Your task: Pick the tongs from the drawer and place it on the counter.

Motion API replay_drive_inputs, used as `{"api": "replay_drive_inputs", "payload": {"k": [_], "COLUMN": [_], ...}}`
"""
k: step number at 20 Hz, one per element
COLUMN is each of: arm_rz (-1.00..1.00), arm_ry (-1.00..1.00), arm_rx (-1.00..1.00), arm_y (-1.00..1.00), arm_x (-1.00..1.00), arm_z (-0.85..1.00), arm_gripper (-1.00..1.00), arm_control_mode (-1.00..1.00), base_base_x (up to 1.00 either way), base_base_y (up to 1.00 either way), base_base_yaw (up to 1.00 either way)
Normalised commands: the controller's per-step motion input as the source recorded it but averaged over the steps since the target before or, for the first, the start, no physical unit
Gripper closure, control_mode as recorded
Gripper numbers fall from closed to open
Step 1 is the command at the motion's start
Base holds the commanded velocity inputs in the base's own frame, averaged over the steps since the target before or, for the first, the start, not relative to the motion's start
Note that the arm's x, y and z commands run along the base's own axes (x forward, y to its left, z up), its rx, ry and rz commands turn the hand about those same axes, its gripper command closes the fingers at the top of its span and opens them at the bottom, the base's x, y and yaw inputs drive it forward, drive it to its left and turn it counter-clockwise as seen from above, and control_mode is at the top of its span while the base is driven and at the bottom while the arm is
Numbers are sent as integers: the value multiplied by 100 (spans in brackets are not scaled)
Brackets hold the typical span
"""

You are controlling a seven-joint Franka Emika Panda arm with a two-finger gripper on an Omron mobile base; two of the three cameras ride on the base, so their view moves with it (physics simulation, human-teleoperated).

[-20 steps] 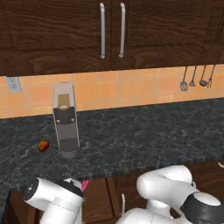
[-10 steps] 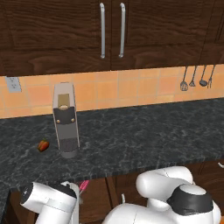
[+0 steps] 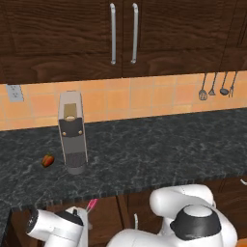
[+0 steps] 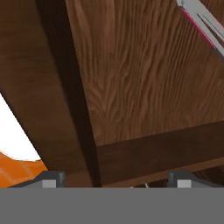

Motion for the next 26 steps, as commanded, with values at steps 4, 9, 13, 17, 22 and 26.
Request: {"api": "replay_drive_inputs", "payload": {"k": [4,9,13,17,22,26], "arm_rz": [0,0,0,0,-1,-13], "arm_ry": [14,25,25,13,-5,-2], "arm_rx": [-3,0,0,2,5,0], "arm_y": [-13,-39,-78,-96,-17,4], "arm_x": [-1,-57,-100,-100,-60,1], "arm_z": [-46,-46,-52,-32,65,98], "arm_gripper": [-100,-100,-100,-100,-100,-100], "arm_control_mode": [-100,-100,-100,-100,-100,-100], "base_base_x": [0,0,0,0,0,0], "base_base_y": [0,0,0,0,0,0], "base_base_yaw": [0,0,0,0,0,0]}}
